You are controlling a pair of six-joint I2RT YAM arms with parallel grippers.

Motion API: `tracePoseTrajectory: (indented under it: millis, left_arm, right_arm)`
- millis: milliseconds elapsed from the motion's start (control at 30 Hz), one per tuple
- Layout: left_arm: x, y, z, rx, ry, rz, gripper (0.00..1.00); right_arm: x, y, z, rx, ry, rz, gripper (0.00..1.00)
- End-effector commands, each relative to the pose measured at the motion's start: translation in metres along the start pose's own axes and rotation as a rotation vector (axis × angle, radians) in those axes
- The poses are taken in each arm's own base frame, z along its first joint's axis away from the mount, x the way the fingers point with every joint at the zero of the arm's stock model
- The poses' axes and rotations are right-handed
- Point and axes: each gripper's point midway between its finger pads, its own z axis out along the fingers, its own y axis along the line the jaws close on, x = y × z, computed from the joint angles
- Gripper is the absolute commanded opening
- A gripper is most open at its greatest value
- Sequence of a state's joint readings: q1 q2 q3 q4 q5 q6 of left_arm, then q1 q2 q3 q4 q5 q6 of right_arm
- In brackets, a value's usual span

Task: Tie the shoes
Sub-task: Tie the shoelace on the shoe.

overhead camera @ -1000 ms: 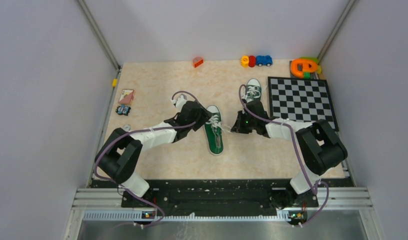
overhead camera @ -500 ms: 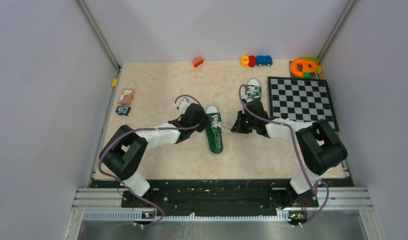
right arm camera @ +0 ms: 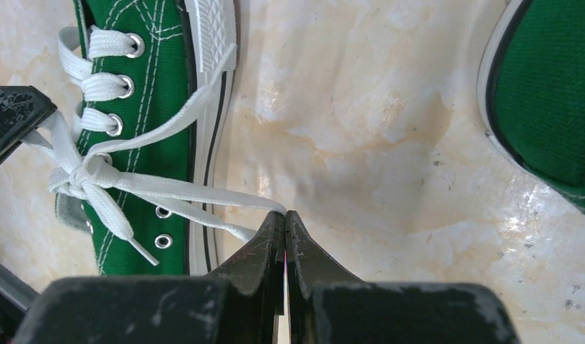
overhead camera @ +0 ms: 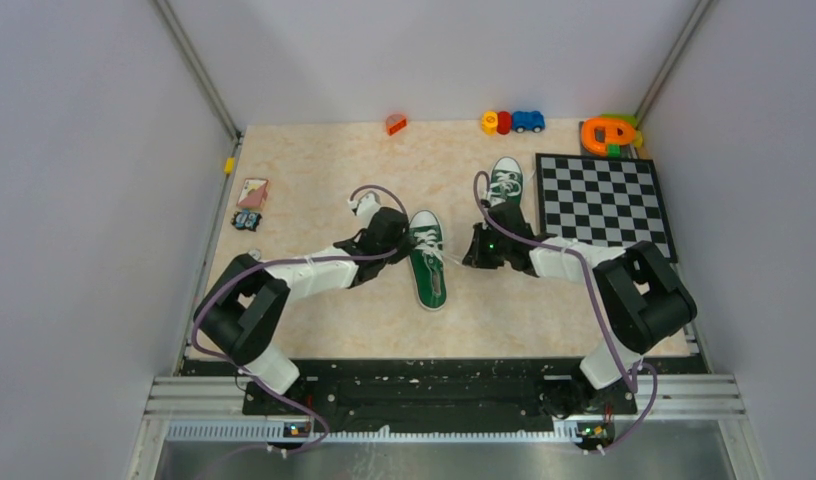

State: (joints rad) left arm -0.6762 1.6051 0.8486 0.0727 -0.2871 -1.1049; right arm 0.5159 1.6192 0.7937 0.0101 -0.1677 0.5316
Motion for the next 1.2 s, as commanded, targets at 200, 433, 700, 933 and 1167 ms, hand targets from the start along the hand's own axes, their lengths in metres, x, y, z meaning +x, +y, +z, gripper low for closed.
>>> tracePoseTrajectory:
  millis: [200, 433, 700, 933, 1167]
  left_arm:
    - [0.026, 0.038, 0.009, -0.042, 0.059, 0.148, 0.0]
    - [0.037, 0.056, 0.017, -0.084, 0.081, 0.159, 0.0]
    - [0.041, 0.065, 0.019, -0.105, 0.083, 0.161, 0.0]
    - [0.038, 0.067, 0.016, -0.111, 0.075, 0.17, 0.0]
    - [0.01, 0.032, -0.005, -0.071, 0.064, 0.326, 0.17]
  right_arm:
    - [0.011, -0.024, -0.001, 0.13, 0.03, -0.038, 0.0]
    - [0.026, -0.04, -0.002, 0.175, 0.046, -0.04, 0.0]
    - [0.032, -0.048, -0.002, 0.201, 0.047, -0.04, 0.0]
    - [0.029, -0.053, -0.006, 0.23, 0.025, -0.046, 0.0]
    - [-0.027, 0.0, -0.035, 0.058, -0.129, -0.104, 0.25]
